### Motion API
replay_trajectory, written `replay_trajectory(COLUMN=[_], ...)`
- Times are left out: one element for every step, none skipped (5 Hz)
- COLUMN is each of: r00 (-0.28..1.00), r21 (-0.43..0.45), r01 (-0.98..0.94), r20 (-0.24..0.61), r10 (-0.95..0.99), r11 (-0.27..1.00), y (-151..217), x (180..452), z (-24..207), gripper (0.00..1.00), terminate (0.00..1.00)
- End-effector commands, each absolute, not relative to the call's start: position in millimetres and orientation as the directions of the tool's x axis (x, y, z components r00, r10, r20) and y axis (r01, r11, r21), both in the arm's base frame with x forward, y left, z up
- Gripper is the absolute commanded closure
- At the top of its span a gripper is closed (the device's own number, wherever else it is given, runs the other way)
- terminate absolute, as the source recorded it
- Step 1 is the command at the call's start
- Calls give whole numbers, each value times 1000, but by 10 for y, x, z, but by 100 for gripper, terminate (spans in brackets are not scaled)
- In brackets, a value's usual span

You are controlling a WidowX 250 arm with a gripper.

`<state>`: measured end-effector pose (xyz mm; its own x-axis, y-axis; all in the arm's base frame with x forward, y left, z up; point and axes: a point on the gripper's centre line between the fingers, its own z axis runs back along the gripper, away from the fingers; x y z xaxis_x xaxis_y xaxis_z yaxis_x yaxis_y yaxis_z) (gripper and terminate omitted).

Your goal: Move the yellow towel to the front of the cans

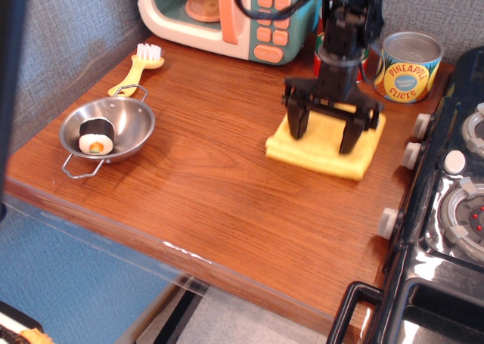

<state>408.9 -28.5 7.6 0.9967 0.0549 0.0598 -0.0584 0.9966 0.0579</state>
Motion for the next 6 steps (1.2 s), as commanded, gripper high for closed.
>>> replay_trajectory(r00=[997,990,967,945,917,920], r21=[63,75,50,5,-27,-7], r01=[-21,49,49,49,66,70], r20=[70,125,246,325,396,388], r10=[17,-59,-59,-48,-50,-62], r11=[998,996,998,999,997,998], y=[-300,-432,-480,-506,-518,-393], x=[4360,4323,4437,4572,4489,4171], z=[79,326,822,1298,1736,1772], gripper=[0,0,0,0,0,0], terminate=[0,0,0,0,0,0])
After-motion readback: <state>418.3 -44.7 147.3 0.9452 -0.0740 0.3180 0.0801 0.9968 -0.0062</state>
